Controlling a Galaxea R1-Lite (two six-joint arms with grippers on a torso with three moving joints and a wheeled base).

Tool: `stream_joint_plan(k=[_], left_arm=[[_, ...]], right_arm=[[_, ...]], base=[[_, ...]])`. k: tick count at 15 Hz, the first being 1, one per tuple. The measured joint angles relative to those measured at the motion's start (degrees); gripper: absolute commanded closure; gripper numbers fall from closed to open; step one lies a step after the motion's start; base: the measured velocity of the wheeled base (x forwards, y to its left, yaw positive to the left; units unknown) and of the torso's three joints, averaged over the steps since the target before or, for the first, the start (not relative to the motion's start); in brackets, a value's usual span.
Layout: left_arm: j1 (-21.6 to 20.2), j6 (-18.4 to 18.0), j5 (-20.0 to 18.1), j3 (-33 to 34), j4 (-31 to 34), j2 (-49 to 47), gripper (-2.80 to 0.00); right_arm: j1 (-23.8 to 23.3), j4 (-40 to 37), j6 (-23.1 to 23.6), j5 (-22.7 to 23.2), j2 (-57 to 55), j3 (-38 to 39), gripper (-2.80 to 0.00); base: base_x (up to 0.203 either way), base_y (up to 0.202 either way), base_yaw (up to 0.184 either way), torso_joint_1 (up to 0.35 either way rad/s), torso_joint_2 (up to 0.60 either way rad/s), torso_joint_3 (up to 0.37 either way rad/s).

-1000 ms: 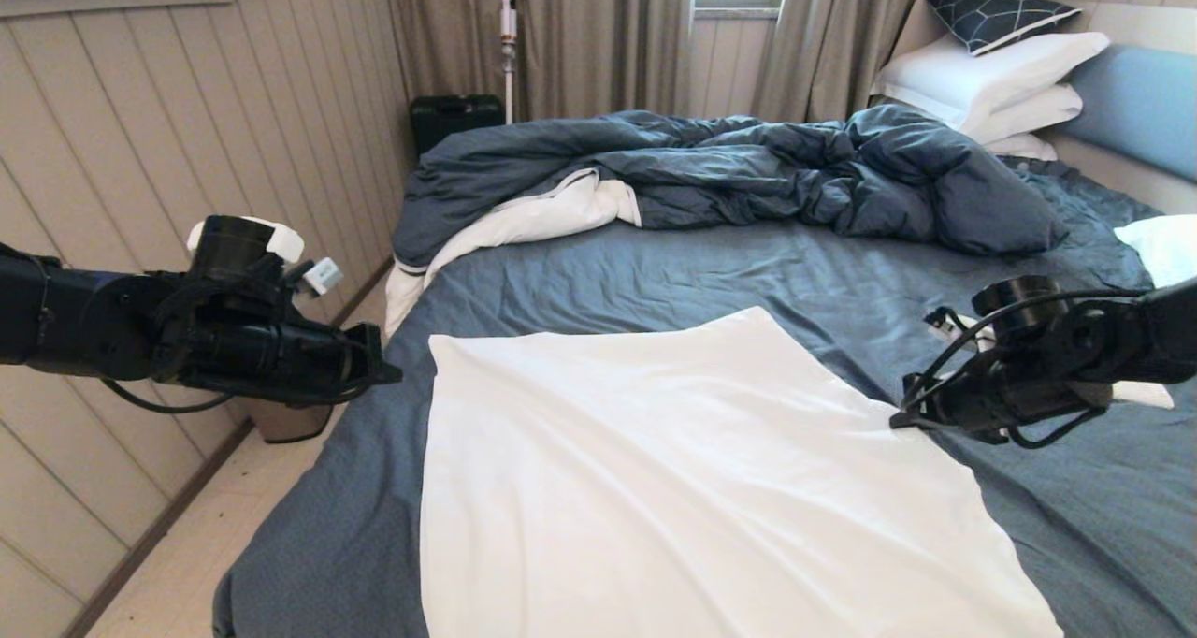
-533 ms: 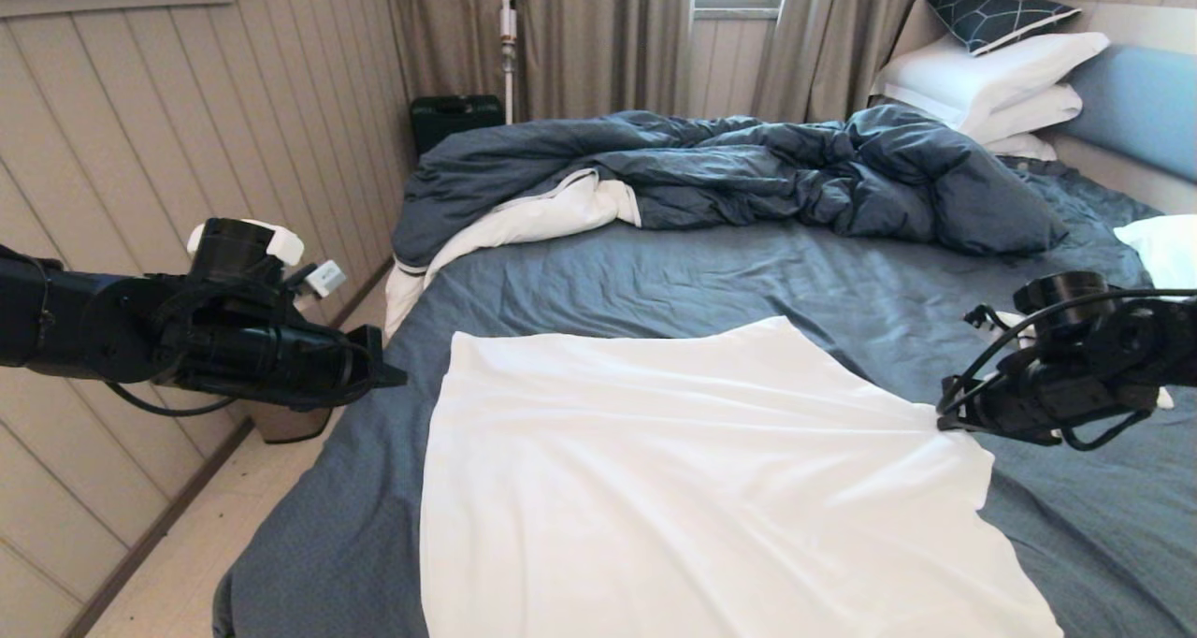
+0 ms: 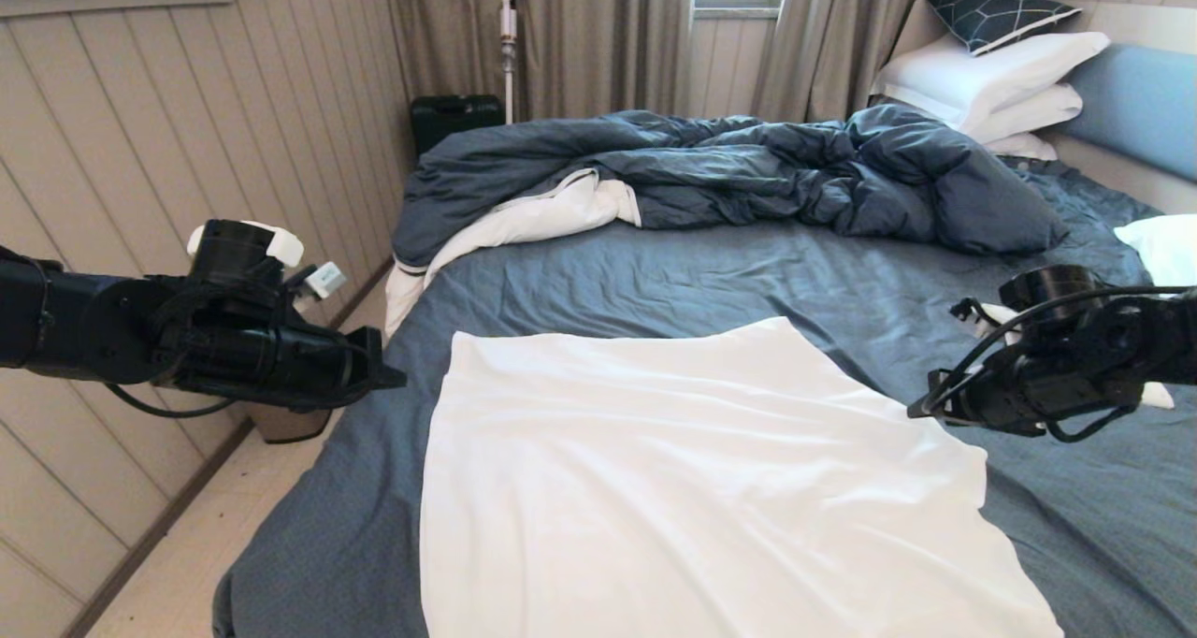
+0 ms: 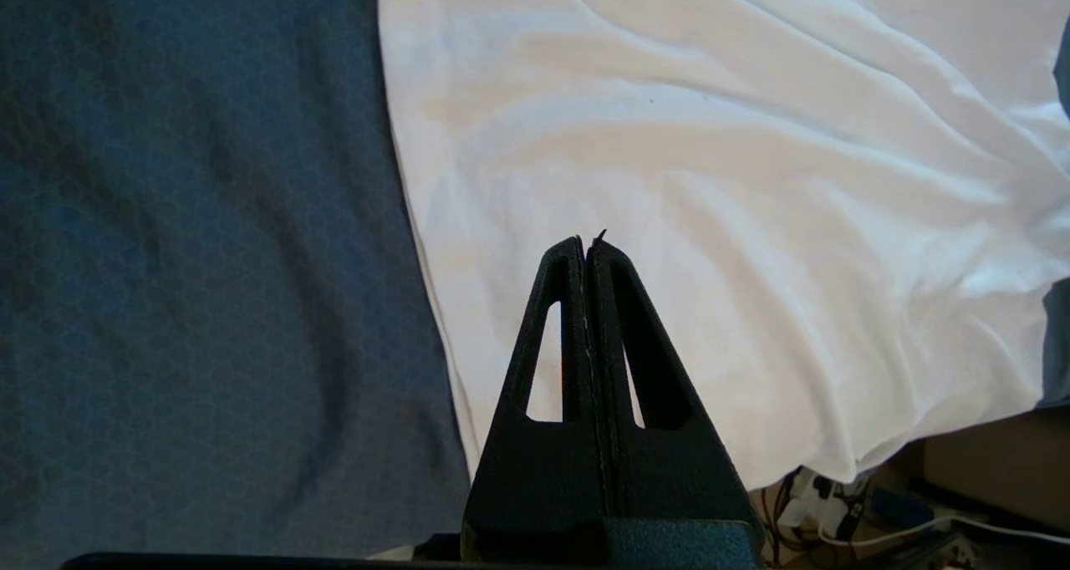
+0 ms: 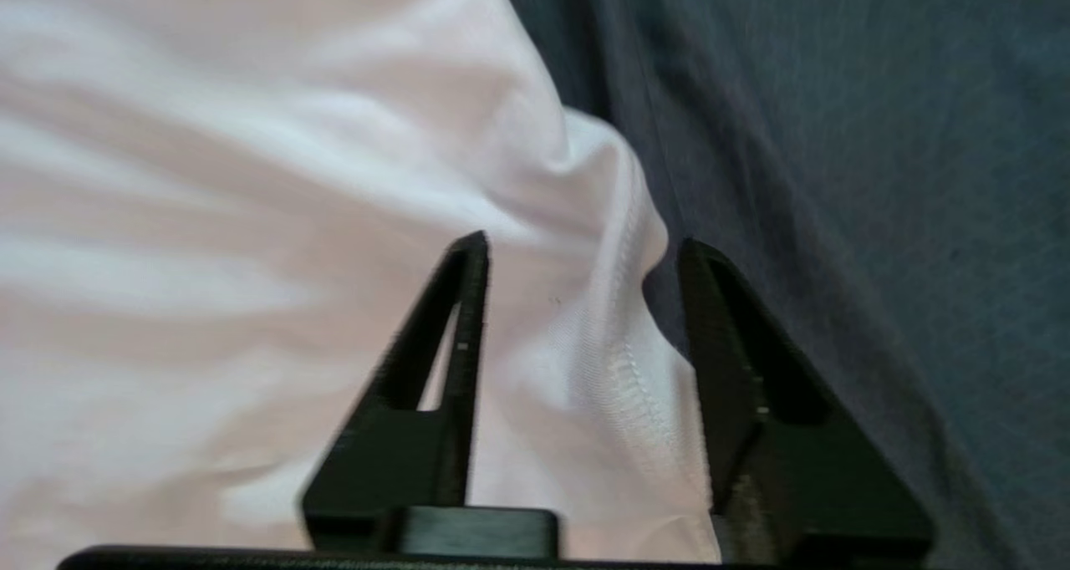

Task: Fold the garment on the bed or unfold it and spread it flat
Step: Unford the white T-shirt

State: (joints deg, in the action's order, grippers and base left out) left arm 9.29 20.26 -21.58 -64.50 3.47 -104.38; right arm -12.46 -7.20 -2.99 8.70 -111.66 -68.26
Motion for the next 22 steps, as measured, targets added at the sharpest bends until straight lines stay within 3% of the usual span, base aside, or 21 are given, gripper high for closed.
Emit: stream_joint_plan(k=[6,7,13,18,22], left_arm=[[0.1,0.0,0.0,0.0,0.1,0.9,0.00],[0.1,0.0,0.1,0.0,0.1,0.9,0.00],[1.2,-0.1,0.1,-1.9,0.1,0.3,0.00],[1.9,0.0,0.2,-8.1,0.1,-3.2,0.00],[2.1,-0.5,0.8,-7.8,0.1,-3.9,0.00]], right_arm=[[-4.5,1.1,-2.8,2.1,3.5,-4.7,-2.80],[-4.5,1.0,-2.8,2.2,3.2,-4.6,0.00],[-1.7,1.3,-3.7,2.2,1.1,-5.1,0.00],[3.2,0.3,-7.9,1.3,-6.7,-18.6,0.00],[7.6,-3.1,-9.3,-1.5,-14.1,-29.3,0.00]], base=[[0.000,0.000,0.000,0.000,0.00,0.000],[0.000,0.000,0.000,0.000,0.00,0.000],[0.000,0.000,0.000,0.000,0.00,0.000],[0.000,0.000,0.000,0.000,0.00,0.000],[0.000,0.000,0.000,0.000,0.00,0.000]])
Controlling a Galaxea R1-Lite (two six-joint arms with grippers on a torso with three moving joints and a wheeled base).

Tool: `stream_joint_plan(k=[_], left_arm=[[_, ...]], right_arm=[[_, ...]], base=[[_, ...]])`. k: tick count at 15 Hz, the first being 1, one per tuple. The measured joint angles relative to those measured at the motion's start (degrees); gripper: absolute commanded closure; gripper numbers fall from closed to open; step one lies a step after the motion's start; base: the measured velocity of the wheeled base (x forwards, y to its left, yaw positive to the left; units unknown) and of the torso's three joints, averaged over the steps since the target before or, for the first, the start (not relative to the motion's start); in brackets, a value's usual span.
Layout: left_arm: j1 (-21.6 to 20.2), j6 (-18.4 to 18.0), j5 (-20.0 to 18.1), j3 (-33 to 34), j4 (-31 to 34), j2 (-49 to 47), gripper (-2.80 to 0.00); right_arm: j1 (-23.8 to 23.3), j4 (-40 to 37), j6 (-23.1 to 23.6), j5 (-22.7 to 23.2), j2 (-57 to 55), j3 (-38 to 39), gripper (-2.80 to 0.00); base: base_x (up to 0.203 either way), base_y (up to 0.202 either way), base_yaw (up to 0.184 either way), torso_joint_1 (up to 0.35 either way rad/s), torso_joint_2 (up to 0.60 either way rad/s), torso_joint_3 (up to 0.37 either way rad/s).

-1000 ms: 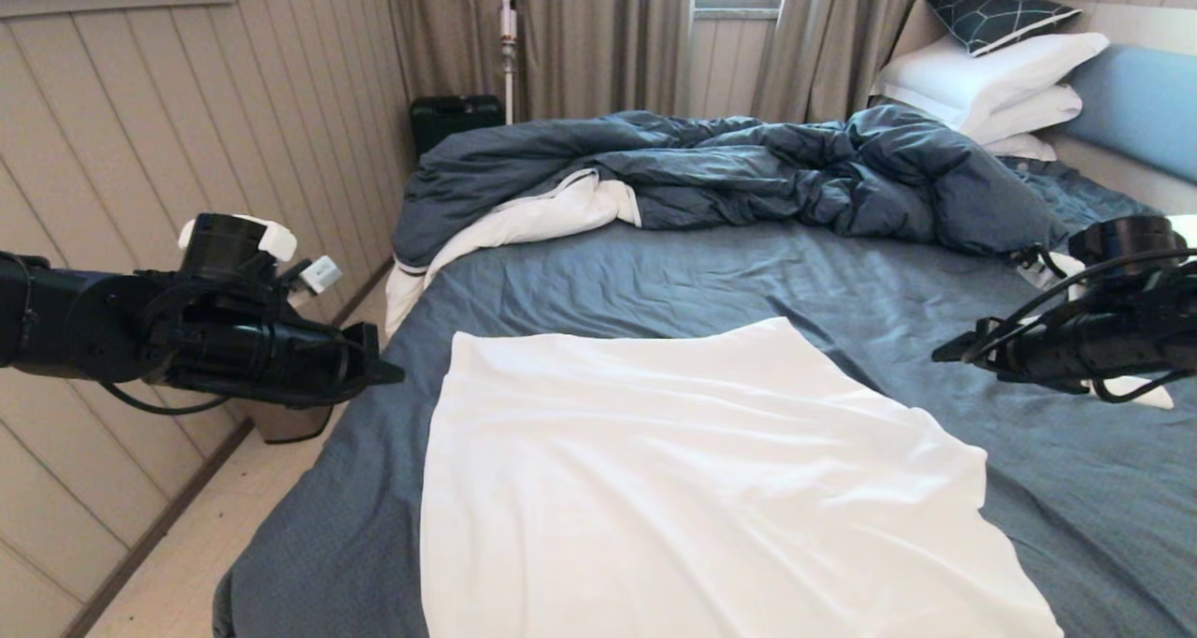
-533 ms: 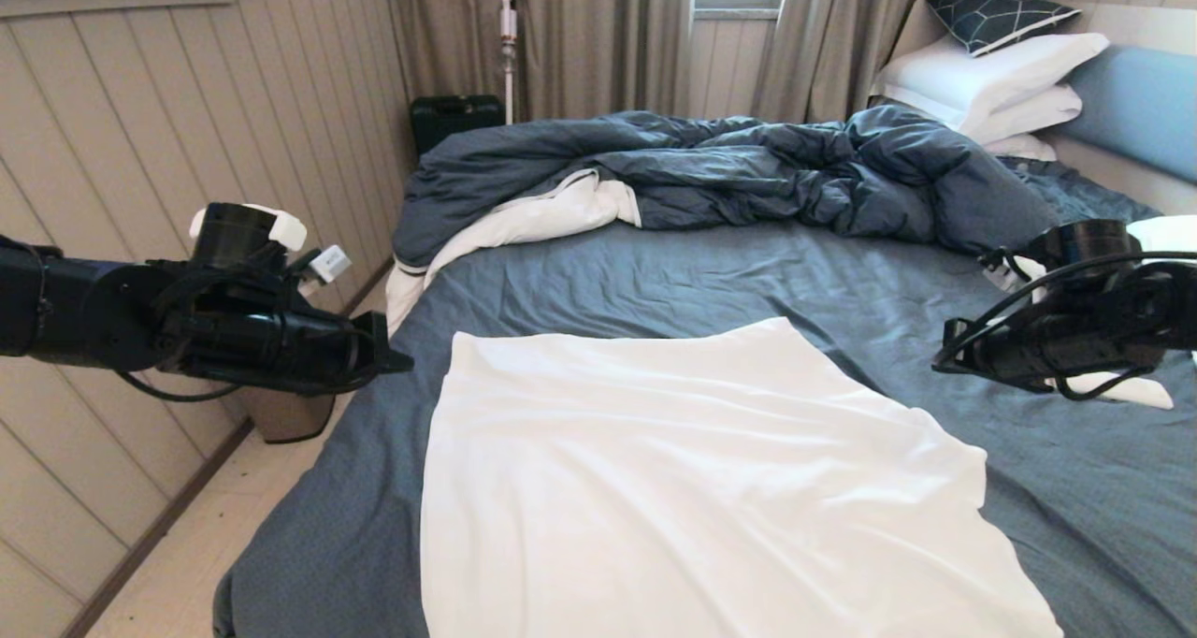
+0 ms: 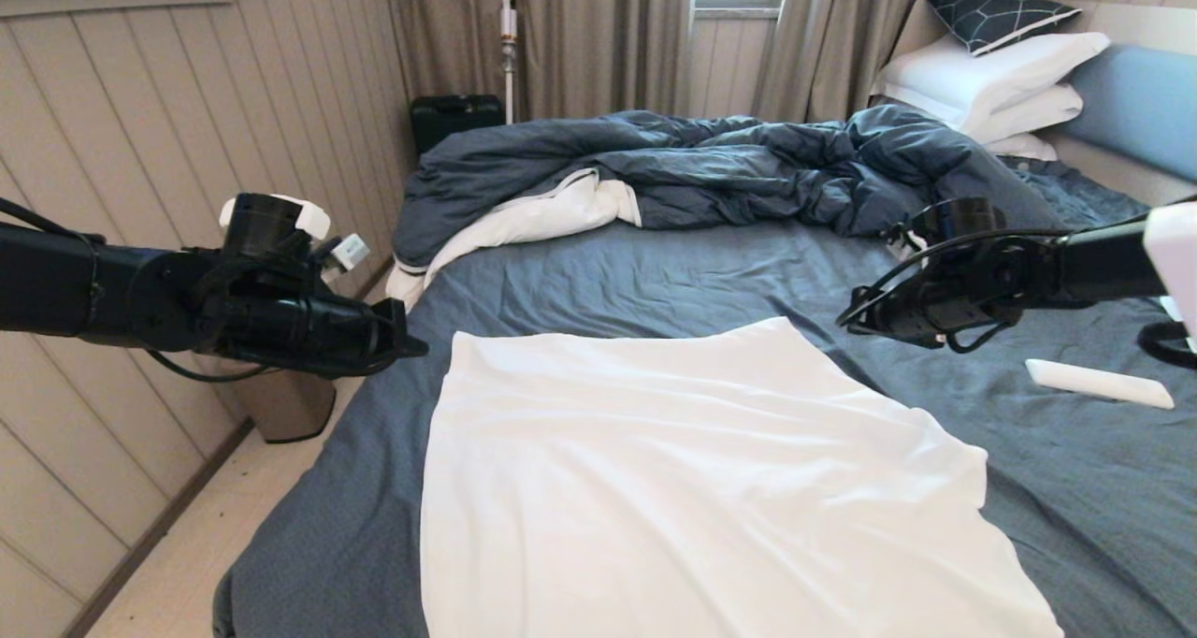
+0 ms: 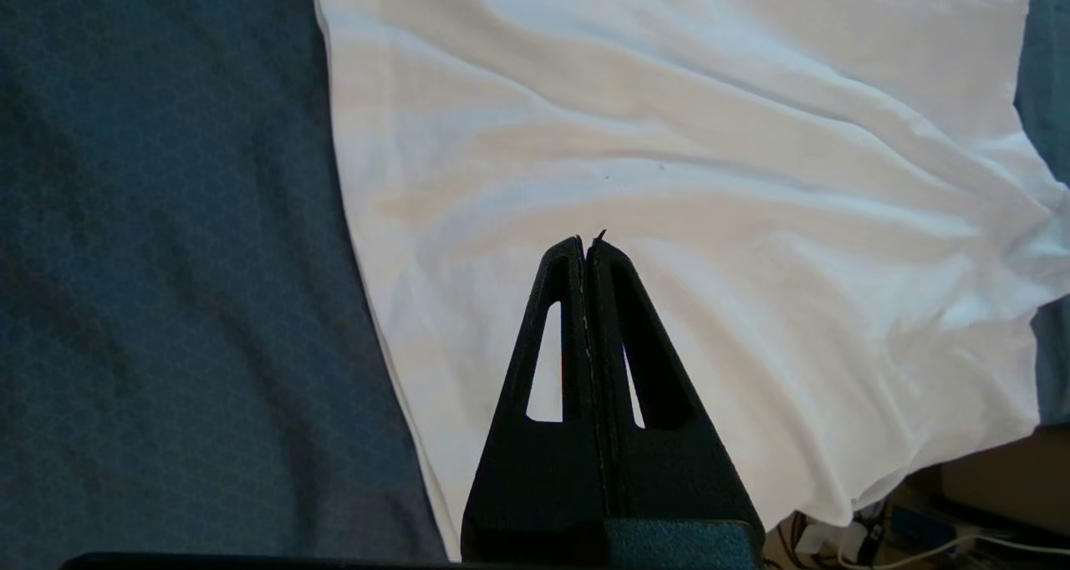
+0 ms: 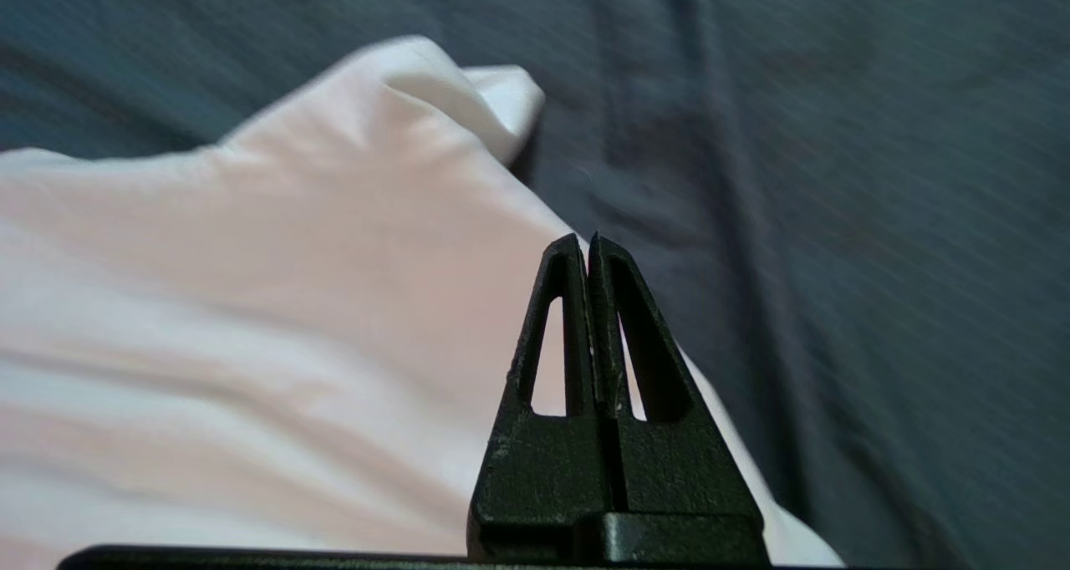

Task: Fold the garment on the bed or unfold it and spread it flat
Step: Unford the white T-shirt

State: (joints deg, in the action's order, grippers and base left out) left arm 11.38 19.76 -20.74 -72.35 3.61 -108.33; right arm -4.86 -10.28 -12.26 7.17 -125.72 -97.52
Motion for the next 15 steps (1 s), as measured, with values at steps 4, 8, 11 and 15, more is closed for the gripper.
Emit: stream_joint_plan(k=[4,8,11,15], left_arm=[[0.0,0.0,0.6,1.0,0.1,1.1,0.00],[0.0,0.1,0.6,3.1,0.0,2.2,0.00],[-0.1,0.1,0.6,3.6,-0.1,2.4,0.00],[0.0,0.3,0.4,3.8,-0.1,2.0,0.00]], right_arm=[[1.6,-0.2,-1.0,-0.5,-4.8,-6.2,0.00],[2.6,-0.2,-1.2,-1.5,-8.5,-9.6,0.00],[3.3,0.1,-1.2,-2.7,-9.8,-10.4,0.00],[5.6,0.3,-0.9,-3.3,-11.1,-10.7,0.00]], base=[[0.000,0.000,0.000,0.000,0.00,0.000],[0.000,0.000,0.000,0.000,0.00,0.000],[0.000,0.000,0.000,0.000,0.00,0.000],[0.000,0.000,0.000,0.000,0.00,0.000]])
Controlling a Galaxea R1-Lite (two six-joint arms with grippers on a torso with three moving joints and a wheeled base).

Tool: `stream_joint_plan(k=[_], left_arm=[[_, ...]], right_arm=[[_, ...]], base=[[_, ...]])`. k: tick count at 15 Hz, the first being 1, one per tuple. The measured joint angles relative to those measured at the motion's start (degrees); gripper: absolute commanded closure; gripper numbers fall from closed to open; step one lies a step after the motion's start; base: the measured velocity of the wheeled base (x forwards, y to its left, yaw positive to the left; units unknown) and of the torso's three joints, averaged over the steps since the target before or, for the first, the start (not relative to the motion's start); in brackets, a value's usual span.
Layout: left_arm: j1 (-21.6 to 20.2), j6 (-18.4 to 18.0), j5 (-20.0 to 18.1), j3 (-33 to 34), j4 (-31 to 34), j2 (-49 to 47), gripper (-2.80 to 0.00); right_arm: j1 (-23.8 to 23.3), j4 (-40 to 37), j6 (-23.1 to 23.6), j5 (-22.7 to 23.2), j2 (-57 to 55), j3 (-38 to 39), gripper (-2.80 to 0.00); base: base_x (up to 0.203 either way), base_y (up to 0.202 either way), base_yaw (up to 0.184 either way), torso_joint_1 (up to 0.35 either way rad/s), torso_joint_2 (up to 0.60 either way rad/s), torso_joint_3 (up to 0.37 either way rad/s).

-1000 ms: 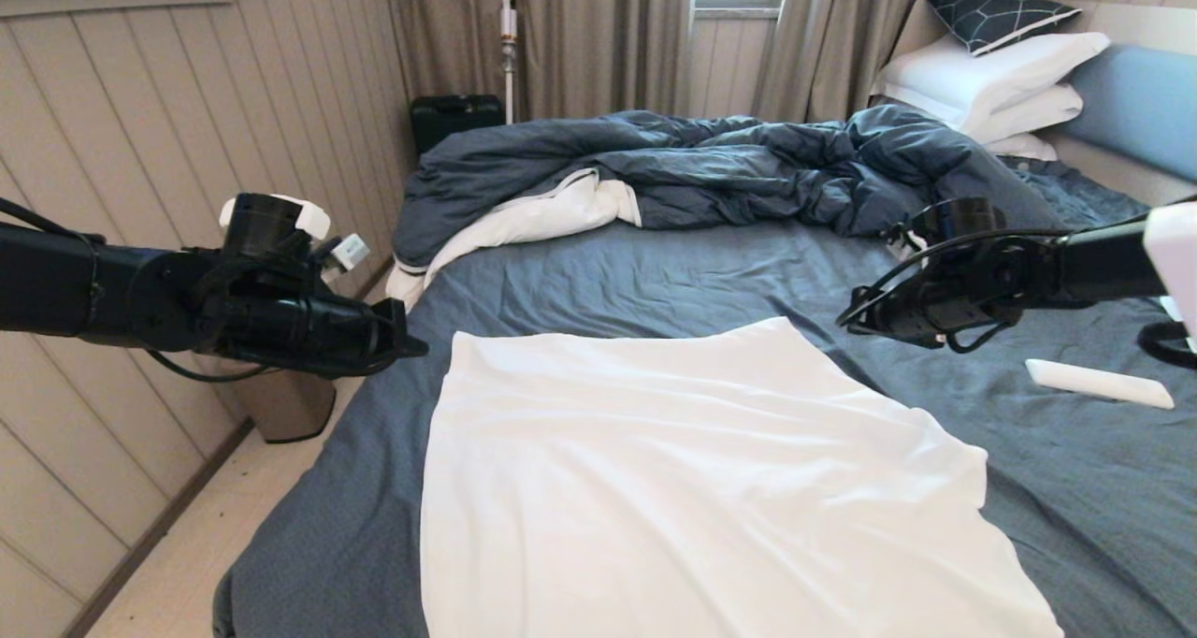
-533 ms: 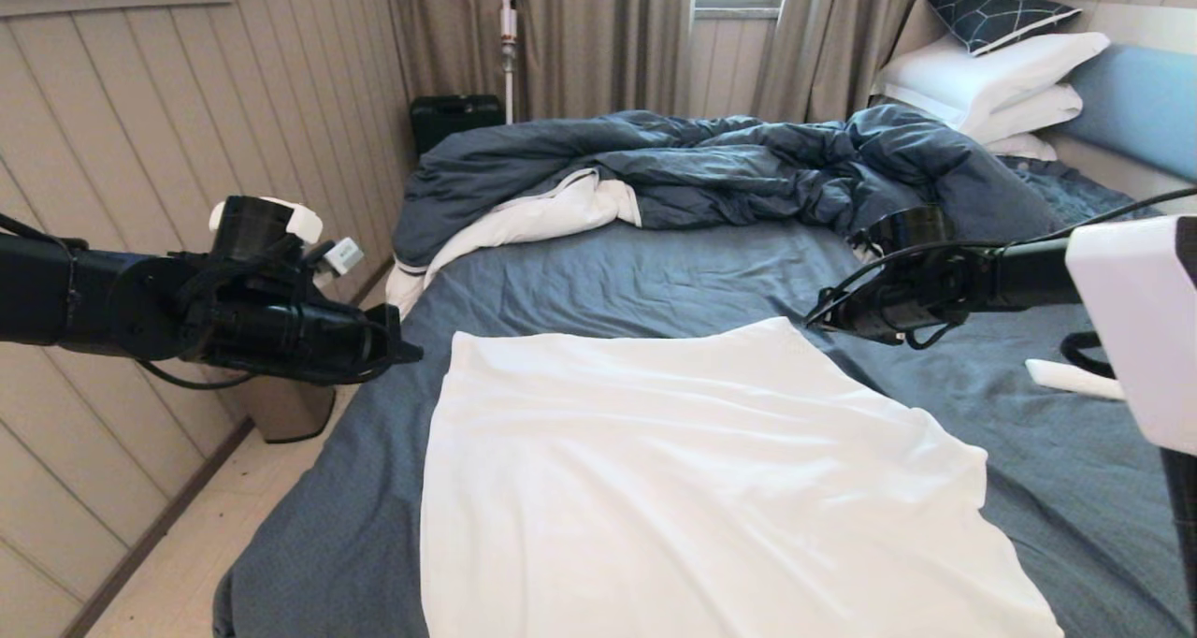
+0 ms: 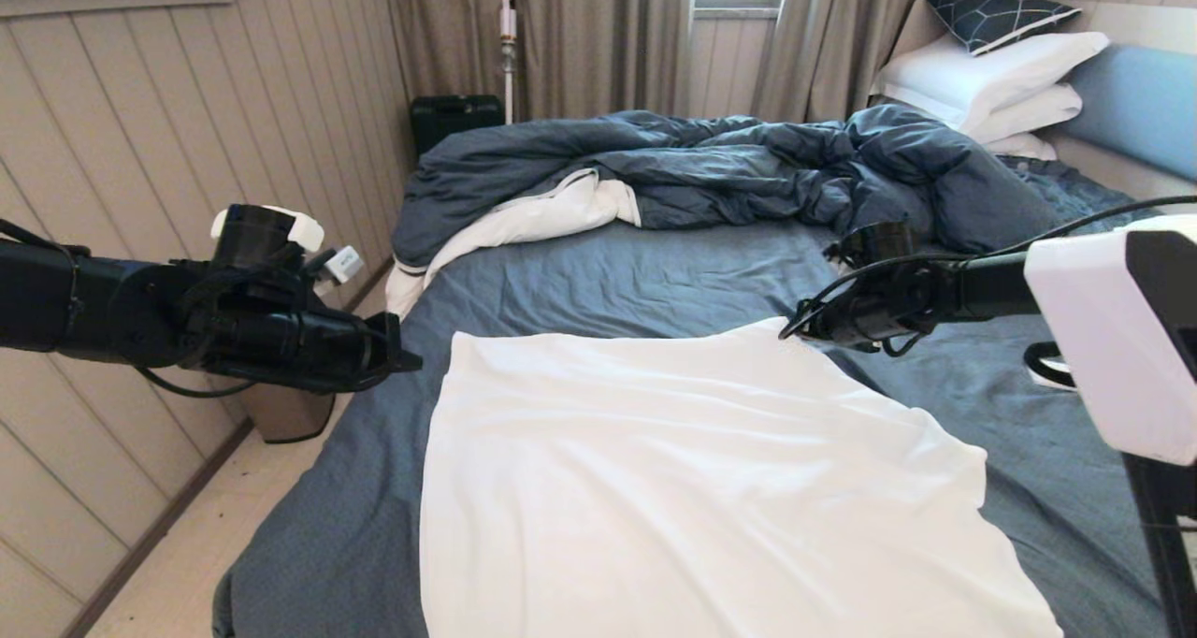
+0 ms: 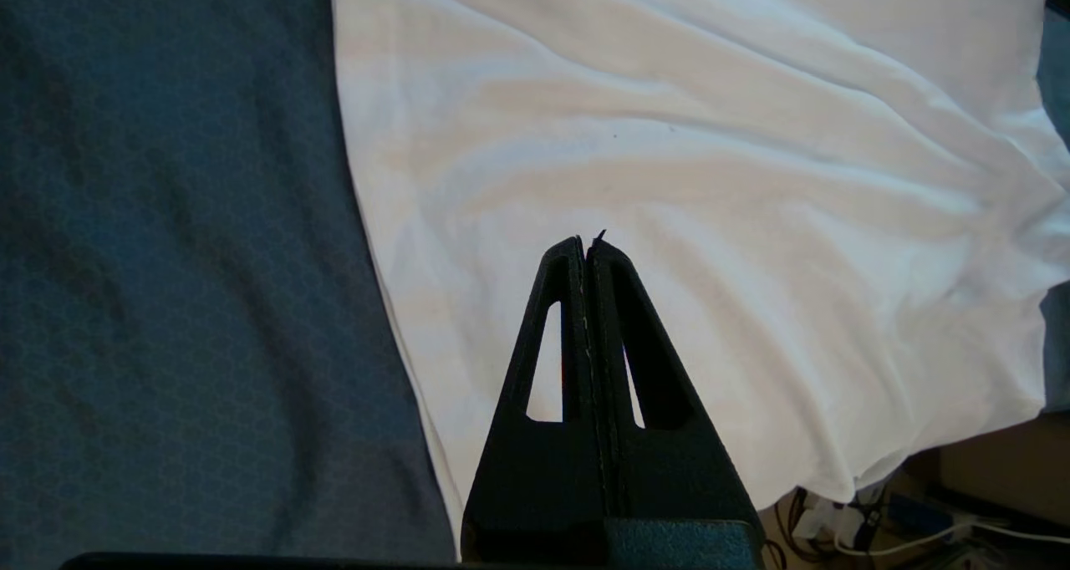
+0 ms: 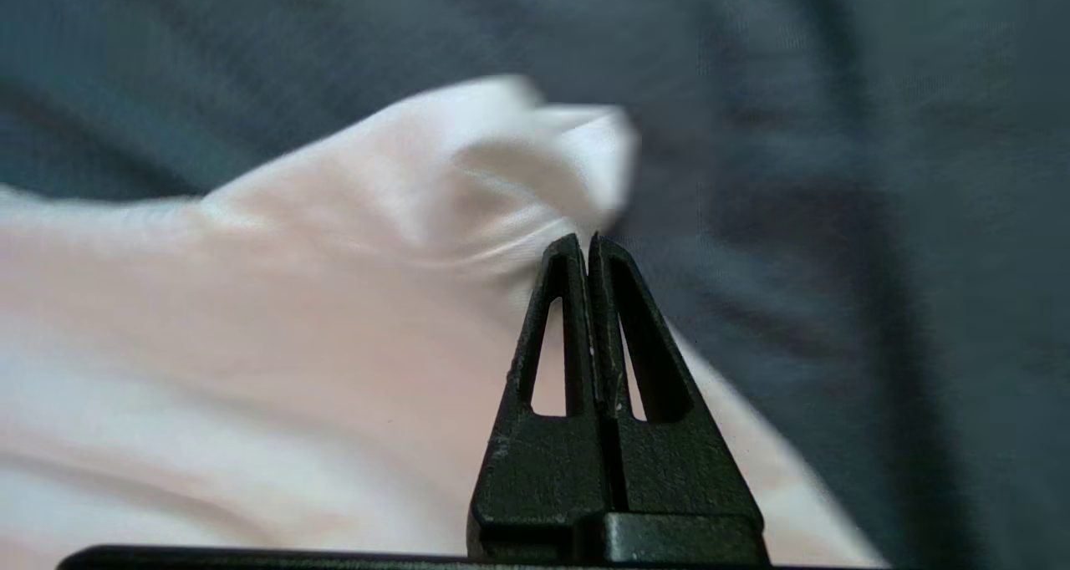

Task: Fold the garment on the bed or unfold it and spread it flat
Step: Unford the white T-shirt

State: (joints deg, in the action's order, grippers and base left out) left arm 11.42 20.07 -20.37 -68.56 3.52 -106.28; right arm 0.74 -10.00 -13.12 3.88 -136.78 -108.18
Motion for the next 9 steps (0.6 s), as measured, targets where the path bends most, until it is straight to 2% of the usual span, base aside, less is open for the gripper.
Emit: stream_joint_plan(k=[5,9], left_arm=[[0.0,0.0,0.0,0.7,0.0,-0.2,0.00],[0.0,0.1,-0.2,0.5,0.0,-0.7,0.00]], right_arm=[[4.2,-0.3,0.0,-2.4,-2.4,1.0,0.00],[6.5,0.0,0.7,-2.3,-1.5,7.0,0.00]], base=[[0.000,0.000,0.000,0.000,0.00,0.000],[0.000,0.000,0.000,0.000,0.00,0.000]])
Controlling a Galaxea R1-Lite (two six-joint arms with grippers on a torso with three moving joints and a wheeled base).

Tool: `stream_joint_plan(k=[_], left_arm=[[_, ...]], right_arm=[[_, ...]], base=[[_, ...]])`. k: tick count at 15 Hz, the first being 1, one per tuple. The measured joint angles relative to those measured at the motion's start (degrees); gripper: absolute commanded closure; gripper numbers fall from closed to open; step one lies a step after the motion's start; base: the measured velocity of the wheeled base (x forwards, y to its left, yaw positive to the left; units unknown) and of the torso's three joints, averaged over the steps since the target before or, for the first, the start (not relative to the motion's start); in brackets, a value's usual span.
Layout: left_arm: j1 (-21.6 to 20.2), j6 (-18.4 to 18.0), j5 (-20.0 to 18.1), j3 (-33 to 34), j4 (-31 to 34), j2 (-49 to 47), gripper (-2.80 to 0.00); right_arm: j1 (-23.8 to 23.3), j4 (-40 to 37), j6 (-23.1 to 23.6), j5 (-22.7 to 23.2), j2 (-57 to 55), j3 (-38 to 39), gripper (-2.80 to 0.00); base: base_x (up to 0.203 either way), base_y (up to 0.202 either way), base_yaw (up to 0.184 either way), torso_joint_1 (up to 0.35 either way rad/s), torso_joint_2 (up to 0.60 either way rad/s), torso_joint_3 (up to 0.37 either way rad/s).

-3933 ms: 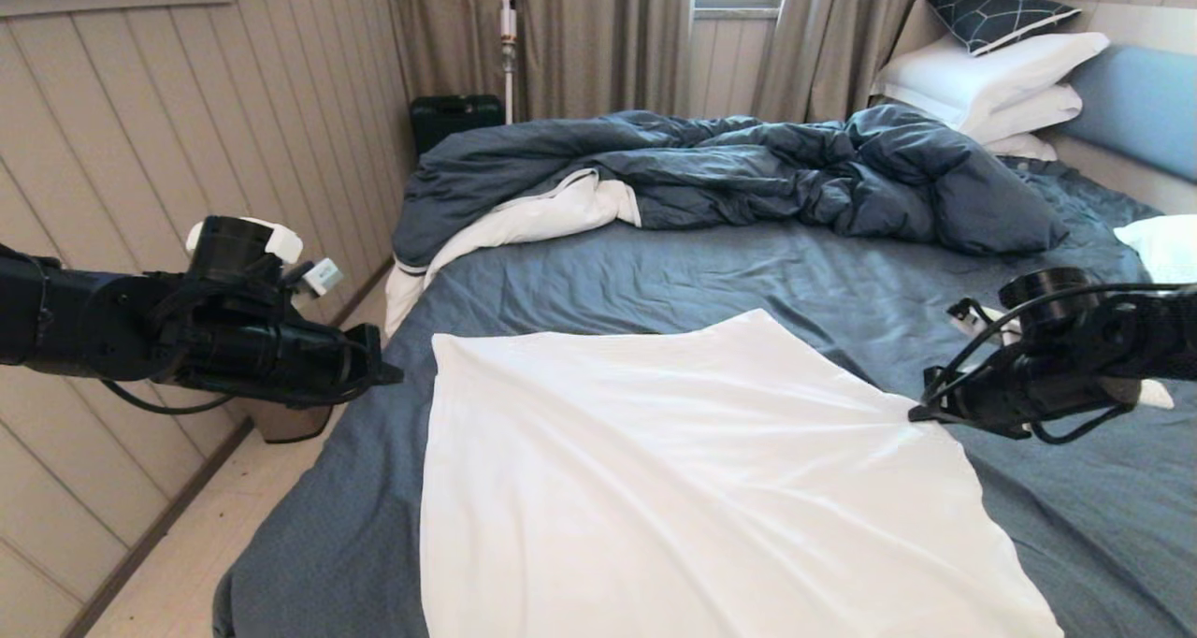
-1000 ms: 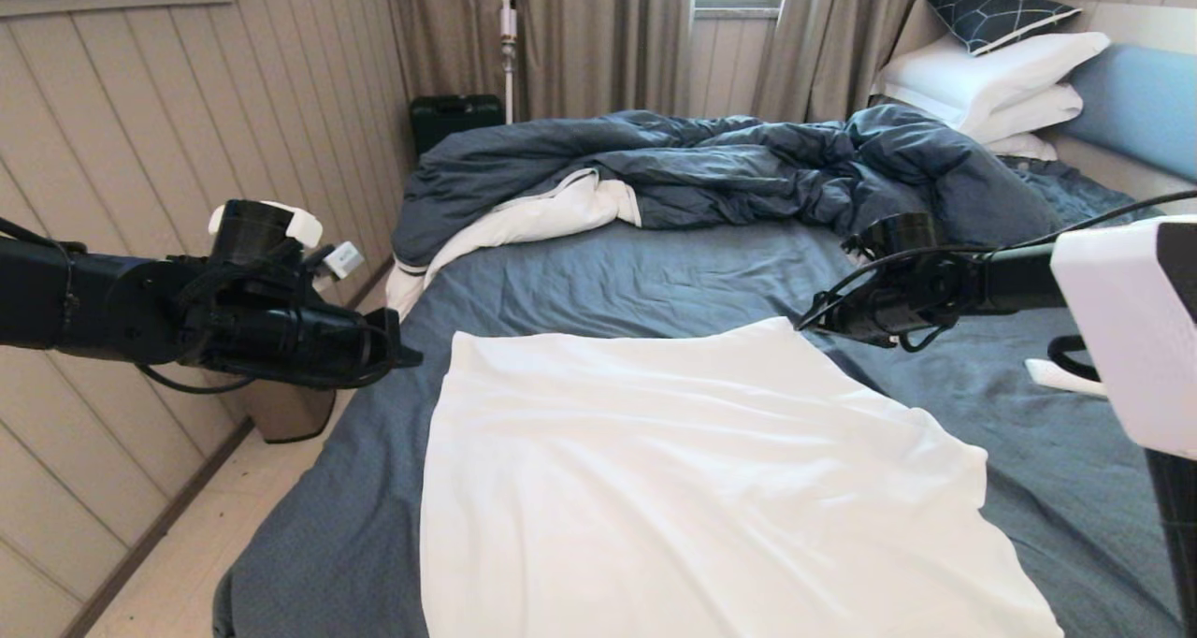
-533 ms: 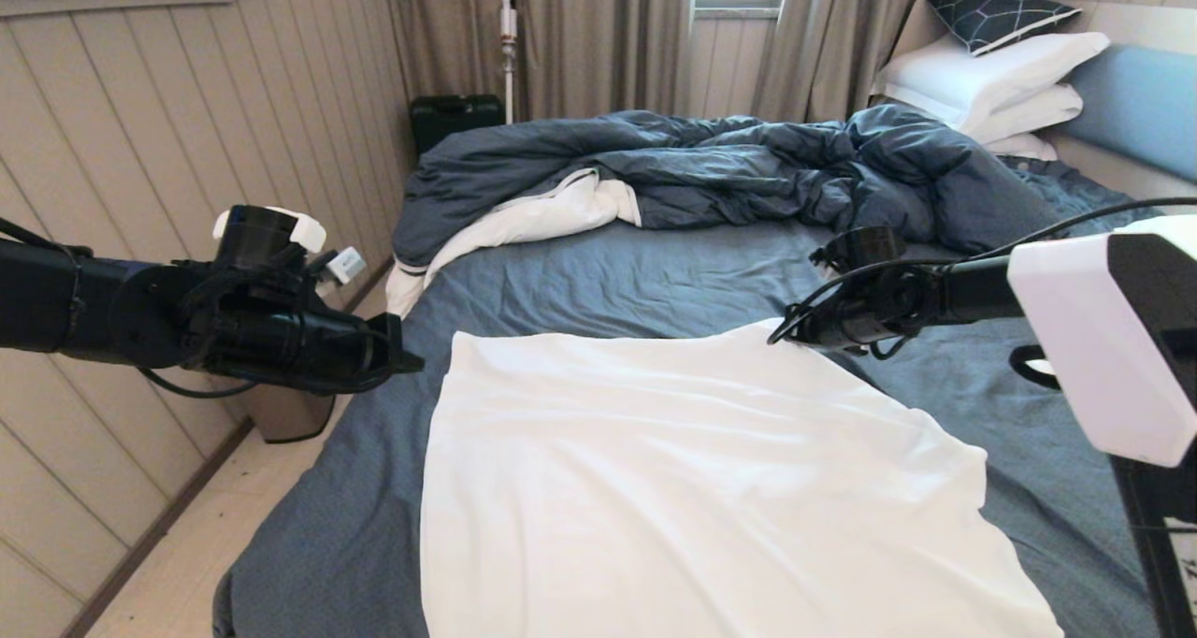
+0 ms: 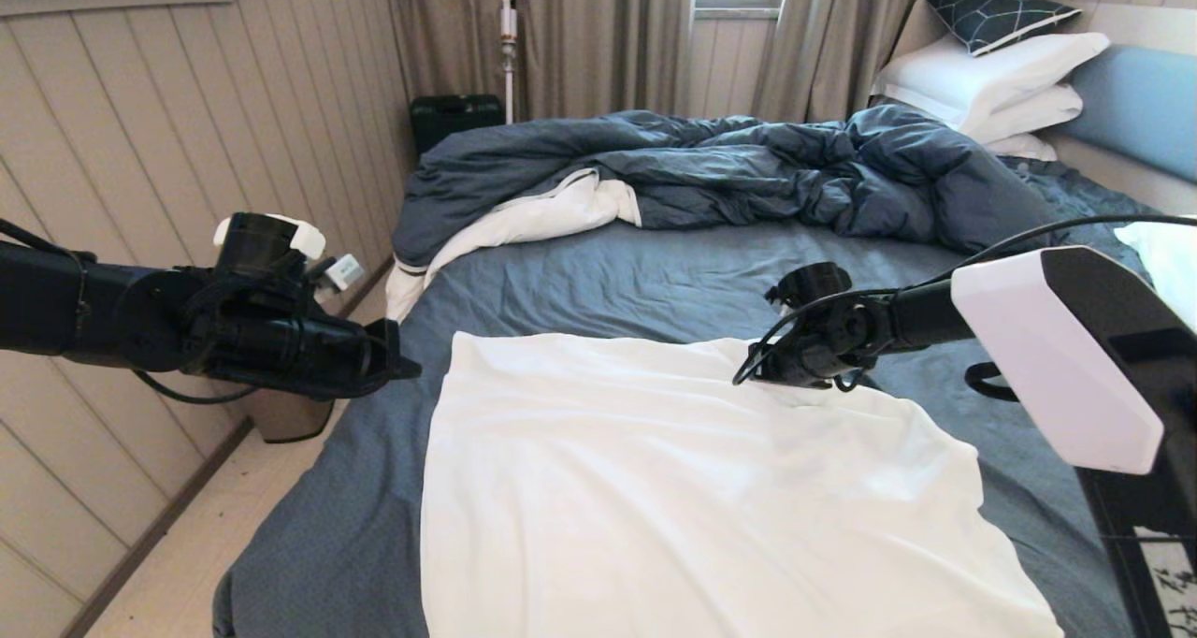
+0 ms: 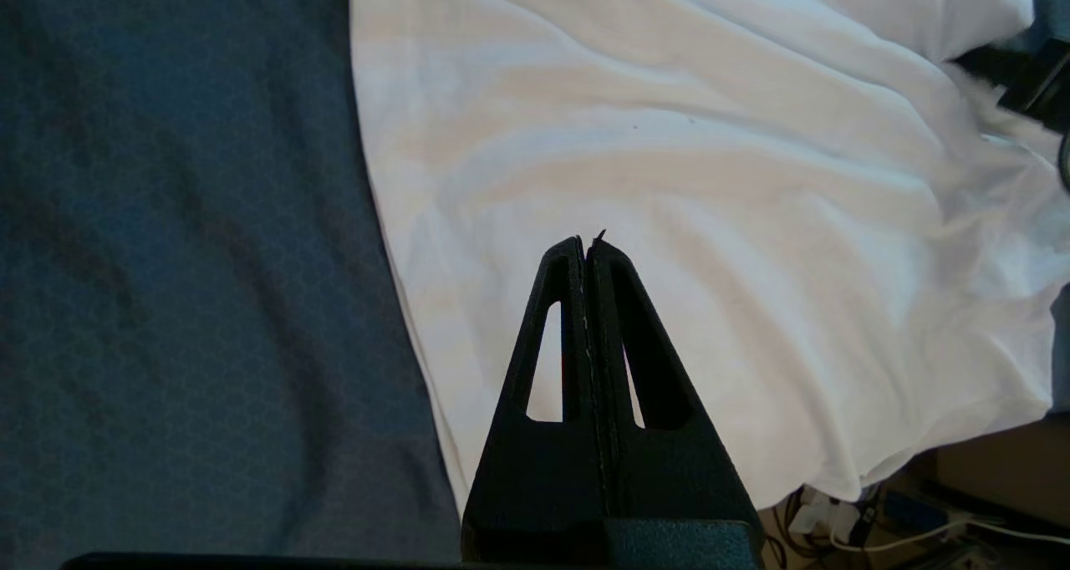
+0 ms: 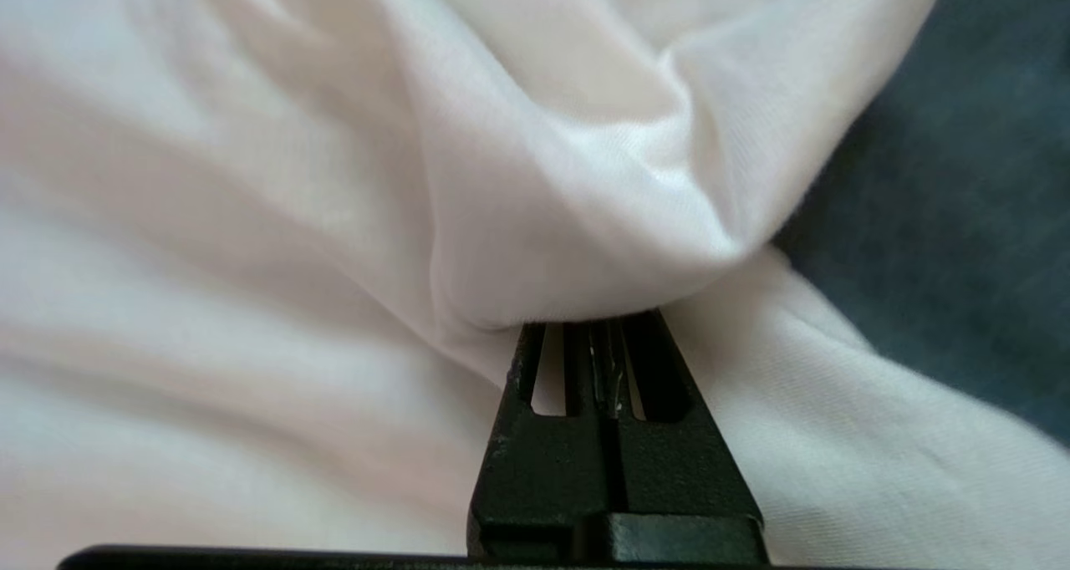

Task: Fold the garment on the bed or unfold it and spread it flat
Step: Unford the white T-shirt

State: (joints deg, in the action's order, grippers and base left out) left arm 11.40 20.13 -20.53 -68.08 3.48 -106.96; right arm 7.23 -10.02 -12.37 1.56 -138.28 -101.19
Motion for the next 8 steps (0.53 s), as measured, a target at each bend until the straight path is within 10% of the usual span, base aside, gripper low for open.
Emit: stream_joint_plan(k=[8], left_arm=[[0.1,0.0,-0.3,-0.1,-0.1,-1.3,0.00]], right_arm=[[2.2,1.3,0.8,0.4,7.7,5.7,0.00]], base=[[0.000,0.000,0.000,0.000,0.00,0.000]])
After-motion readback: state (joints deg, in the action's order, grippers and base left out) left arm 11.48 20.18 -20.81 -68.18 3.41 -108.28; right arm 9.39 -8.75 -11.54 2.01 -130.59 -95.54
